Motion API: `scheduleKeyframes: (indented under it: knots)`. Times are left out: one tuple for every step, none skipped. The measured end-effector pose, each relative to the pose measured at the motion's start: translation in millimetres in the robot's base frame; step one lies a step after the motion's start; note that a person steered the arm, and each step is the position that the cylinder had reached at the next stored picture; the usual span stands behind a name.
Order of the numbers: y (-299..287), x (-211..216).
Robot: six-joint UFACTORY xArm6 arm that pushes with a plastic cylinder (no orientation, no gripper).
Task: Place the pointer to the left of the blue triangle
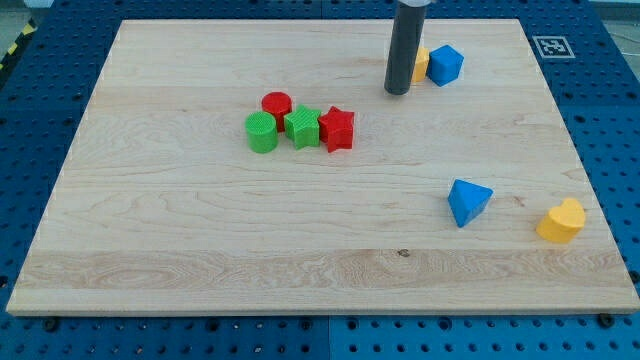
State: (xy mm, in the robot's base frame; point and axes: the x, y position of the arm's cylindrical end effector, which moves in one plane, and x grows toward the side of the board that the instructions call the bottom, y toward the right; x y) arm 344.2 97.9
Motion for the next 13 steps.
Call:
scheduleKeyframes:
  knots:
    - [2.1,14.5]
    - [10.2,17.0]
    - [10.3,17.0]
    - [9.5,22.8]
    - [3.5,24.3]
    - [3.3,33.2]
    - [11.0,43.5]
    - [23.8,44.8]
    - [49.8,60.9]
    - [53.9,90.0]
    - [53.0,118.4]
    - [47.0,125.3]
    - [18.3,125.3]
